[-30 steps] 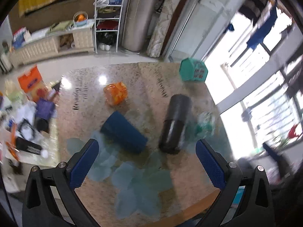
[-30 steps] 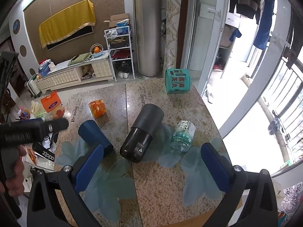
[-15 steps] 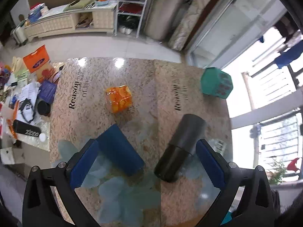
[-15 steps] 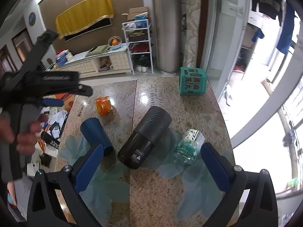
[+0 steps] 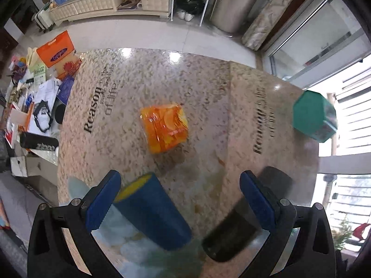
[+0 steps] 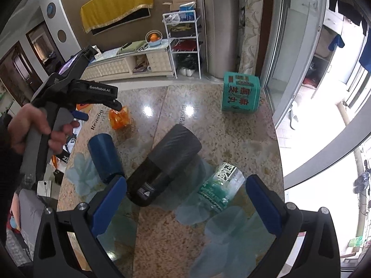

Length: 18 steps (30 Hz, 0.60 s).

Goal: Flip cup upright
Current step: 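Move the left gripper toward the orange cup lying on its side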

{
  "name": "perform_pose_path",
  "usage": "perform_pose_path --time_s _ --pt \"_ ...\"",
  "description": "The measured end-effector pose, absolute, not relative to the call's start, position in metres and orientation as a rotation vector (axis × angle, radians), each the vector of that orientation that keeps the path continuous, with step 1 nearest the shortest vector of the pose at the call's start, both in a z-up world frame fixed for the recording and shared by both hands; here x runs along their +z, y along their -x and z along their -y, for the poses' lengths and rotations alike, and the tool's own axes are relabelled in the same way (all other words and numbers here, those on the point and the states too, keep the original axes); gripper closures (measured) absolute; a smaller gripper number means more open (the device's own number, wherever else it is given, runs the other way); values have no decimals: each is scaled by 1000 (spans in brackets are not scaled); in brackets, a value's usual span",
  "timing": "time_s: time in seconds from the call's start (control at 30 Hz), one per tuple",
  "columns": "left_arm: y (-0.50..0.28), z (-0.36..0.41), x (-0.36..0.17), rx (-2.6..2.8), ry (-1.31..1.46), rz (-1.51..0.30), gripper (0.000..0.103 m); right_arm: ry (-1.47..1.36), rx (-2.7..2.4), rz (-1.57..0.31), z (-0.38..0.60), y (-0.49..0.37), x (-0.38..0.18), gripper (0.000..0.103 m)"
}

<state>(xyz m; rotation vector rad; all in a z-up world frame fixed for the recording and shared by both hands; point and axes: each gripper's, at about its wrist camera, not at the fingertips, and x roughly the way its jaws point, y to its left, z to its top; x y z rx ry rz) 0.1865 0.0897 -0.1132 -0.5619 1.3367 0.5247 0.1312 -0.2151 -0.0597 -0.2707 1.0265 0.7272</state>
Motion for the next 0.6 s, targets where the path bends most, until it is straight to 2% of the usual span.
perform_pose_path --time_s 0.33,0.47,0.6 --pt "-220 -97 -150 384 171 -1495 0 262 726 -1090 219 -163 -80 0" --pt "-230 -98 -160 275 101 -1500 0 263 727 -1102 216 -170 -84 0" --pt "-233 -84 -168 108 -107 -1527 0 255 723 -1114 213 -175 -89 0"
